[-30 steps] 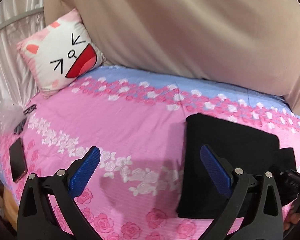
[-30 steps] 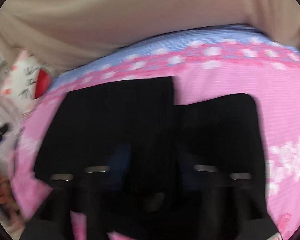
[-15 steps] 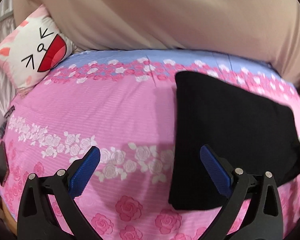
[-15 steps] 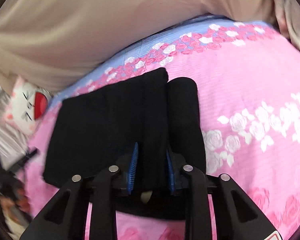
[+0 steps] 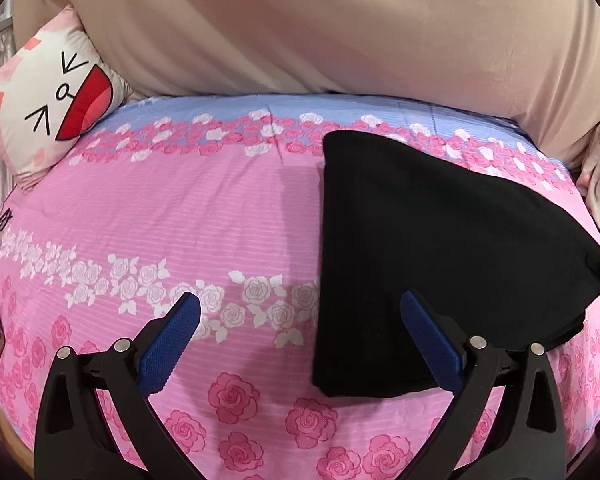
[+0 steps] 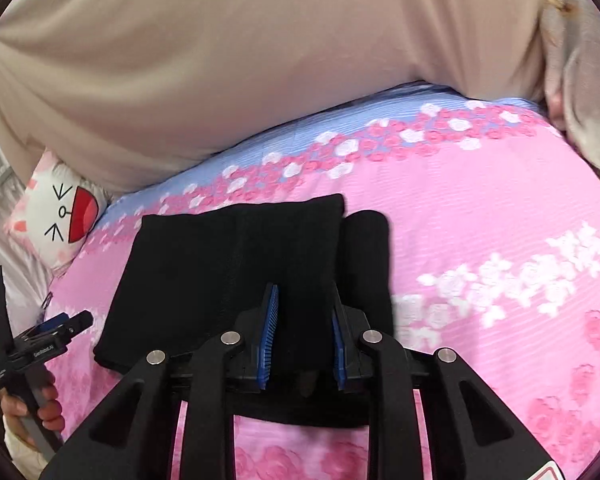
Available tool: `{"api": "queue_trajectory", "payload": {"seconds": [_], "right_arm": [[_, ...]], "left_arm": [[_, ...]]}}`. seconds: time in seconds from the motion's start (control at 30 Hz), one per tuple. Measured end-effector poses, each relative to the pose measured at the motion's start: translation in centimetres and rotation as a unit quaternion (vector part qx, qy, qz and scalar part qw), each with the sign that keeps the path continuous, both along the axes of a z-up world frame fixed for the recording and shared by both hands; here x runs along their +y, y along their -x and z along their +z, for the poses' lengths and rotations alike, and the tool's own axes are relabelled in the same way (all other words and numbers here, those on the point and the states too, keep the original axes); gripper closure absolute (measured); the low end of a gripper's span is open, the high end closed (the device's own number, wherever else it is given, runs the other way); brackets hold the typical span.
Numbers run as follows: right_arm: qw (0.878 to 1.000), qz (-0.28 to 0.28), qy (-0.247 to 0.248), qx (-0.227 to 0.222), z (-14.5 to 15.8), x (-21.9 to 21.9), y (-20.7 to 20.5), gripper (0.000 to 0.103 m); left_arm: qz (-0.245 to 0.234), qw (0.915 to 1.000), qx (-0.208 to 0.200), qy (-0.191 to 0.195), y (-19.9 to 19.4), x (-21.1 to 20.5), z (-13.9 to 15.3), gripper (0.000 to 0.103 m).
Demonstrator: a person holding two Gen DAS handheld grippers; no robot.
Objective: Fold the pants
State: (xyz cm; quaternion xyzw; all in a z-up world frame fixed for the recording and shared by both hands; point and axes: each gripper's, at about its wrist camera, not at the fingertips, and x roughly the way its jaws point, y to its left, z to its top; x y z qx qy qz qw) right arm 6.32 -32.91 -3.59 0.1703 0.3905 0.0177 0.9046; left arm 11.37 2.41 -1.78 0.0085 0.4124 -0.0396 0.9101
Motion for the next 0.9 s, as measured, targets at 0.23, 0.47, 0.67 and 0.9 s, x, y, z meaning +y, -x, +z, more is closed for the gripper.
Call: {"api": "queue_trajectory", "payload": {"seconds": [0.23, 0.47, 0.67, 0.9], "right_arm": [[0.997, -0.063, -0.037, -0.015, -0.4, -2.0, 2.6, 0.037], [0.985, -0.039, -0.159, 0.047, -5.4, -3.6, 1.7, 0.028], [0.993, -0.015, -0.113, 0.025, -3.2, -0.1, 0.6, 0.072], [0.994, 0.041, -0.104, 0.003, 1.6, 1.5, 6.3, 0.071]], "left_arm": [[-0.013, 0.9983, 0.045, 0.035, -0.8, -0.3, -1.8, 0.005], [-0.03, 0.9858, 0.108, 0.125, -2.8, -0.7, -5.3, 0.005], [-0.058, 0.9832, 0.098, 0.142, -3.2, -2.5, -4.4, 0.06], [-0.103, 0.9736, 0.095, 0.181, 1.3, 1.0, 1.3, 0.077]]}}
